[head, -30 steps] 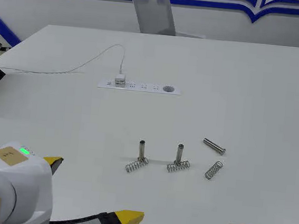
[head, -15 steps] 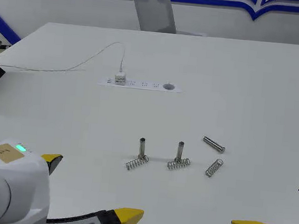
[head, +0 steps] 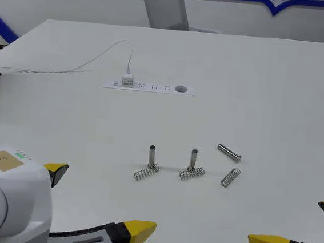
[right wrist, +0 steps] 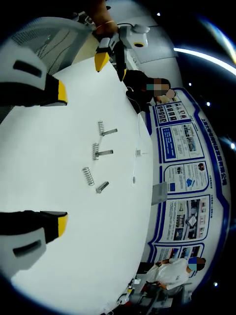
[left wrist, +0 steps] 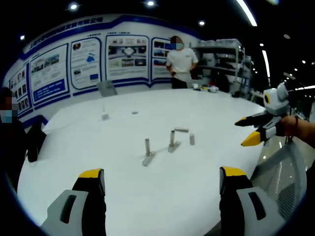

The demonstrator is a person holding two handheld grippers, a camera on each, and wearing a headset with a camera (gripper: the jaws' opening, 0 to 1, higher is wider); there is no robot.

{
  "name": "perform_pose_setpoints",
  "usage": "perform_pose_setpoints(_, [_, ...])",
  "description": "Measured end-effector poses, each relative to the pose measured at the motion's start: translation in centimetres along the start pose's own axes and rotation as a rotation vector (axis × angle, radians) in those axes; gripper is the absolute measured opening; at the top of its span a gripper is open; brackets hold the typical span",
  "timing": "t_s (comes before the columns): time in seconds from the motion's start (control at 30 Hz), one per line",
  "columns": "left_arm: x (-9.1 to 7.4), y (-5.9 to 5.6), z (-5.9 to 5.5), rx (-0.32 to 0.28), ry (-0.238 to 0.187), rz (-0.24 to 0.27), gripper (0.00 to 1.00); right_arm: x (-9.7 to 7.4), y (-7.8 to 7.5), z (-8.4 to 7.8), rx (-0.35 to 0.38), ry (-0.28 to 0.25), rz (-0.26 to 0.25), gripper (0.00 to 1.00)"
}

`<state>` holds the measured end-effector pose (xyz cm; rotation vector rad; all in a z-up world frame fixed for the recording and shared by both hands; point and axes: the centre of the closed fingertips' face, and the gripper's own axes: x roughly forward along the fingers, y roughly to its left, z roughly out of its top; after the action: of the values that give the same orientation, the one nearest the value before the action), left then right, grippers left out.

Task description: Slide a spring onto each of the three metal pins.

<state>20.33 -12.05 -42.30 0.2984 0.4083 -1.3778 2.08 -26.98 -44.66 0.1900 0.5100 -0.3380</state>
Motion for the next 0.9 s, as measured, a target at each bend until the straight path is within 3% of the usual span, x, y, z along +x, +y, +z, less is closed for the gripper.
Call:
perform_pose_setpoints(0.13, [0.1, 0.0, -0.2, 0.010, 0.010, 0.001, 0.97, 0.4, -0.3, 0.1, 0.024, 0.008, -0.001, 0.88])
perform_pose_setpoints(0.3, [0.4, -0.1, -0.2, 0.005, -0.007, -0.001, 0.97, 1.0, -0.8, 0.4, 0.032, 0.017, -0.008, 0.84])
perform_pose_setpoints(0.9, [0.8, 0.0, -0.3, 0.002, 0.005, -0.011, 0.97, 2.9, -1.9, 1.4, 0.000, 0.036, 0.008, 0.78])
